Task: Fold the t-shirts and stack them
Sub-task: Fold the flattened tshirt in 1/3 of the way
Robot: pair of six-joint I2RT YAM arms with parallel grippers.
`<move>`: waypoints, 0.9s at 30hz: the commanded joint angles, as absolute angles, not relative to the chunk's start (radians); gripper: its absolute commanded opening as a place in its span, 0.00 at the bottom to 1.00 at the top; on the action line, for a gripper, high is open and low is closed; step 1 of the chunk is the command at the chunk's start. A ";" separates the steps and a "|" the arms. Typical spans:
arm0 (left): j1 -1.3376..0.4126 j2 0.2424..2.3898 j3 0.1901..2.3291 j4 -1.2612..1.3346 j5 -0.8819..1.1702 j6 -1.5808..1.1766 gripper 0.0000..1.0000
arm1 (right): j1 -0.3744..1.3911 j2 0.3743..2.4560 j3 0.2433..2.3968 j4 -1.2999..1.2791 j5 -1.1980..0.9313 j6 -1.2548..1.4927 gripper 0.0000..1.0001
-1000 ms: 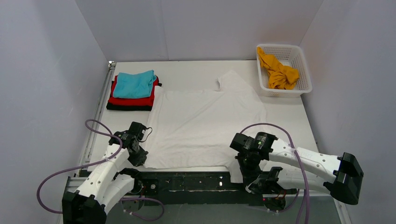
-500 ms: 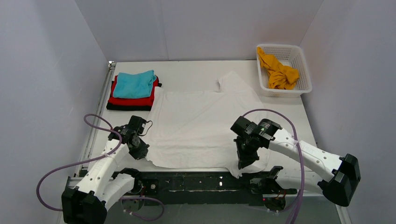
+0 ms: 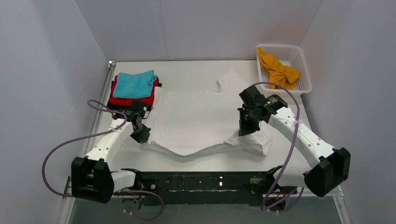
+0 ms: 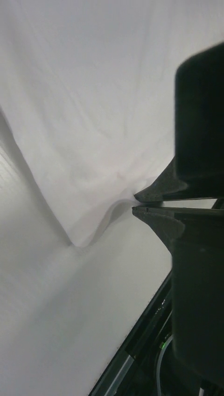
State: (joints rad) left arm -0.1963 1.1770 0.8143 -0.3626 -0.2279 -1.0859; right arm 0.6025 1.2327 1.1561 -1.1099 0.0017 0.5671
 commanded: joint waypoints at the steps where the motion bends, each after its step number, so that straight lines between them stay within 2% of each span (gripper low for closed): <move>1: -0.165 1.252 0.870 -0.406 -0.276 -1.102 0.00 | 0.529 1.301 1.230 -1.023 -0.007 0.449 0.01; 15: -0.114 1.466 0.983 -0.306 -0.286 -1.042 0.00 | 0.360 1.565 1.385 -0.944 -0.121 0.263 0.01; 21: -0.114 1.520 1.018 -0.291 -0.312 -1.015 0.00 | 0.317 1.753 1.525 -0.960 -0.119 0.179 0.01; 22: -0.114 1.524 1.022 -0.295 -0.322 -1.009 0.00 | 0.310 1.787 1.553 -0.962 -0.108 0.163 0.04; 24: -0.112 1.532 1.032 -0.298 -0.334 -0.994 0.20 | 0.302 1.850 1.598 -0.959 -0.062 0.140 0.17; 25: -0.113 1.535 1.037 -0.301 -0.337 -0.988 0.27 | 0.299 1.890 1.622 -0.947 -0.036 0.123 0.21; 27: -0.112 1.530 1.051 -0.310 -0.340 -0.982 0.49 | 0.295 1.947 1.689 -0.913 0.023 0.090 0.29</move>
